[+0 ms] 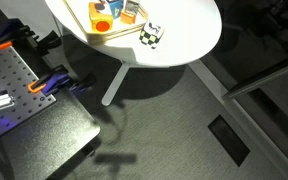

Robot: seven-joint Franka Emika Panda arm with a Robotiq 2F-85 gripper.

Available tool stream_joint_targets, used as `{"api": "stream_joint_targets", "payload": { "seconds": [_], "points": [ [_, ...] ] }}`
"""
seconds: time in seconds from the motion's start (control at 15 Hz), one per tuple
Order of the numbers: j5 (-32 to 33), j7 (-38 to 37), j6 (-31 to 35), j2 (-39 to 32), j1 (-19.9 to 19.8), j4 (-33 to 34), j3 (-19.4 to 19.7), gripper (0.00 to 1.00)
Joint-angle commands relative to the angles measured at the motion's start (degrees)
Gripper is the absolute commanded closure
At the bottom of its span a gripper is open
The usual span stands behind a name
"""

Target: Pick up the square plush toy from the table and put it in the box

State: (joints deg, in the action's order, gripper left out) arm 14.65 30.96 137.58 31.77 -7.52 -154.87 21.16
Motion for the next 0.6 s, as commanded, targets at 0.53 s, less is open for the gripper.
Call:
{"api": "stream_joint_targets", "payload": {
  "seconds": [0.53],
  "points": [
    [-2.7, 0.3, -0.9, -3.9, 0.4, 3.5, -1.1, 0.0]
  ]
}}
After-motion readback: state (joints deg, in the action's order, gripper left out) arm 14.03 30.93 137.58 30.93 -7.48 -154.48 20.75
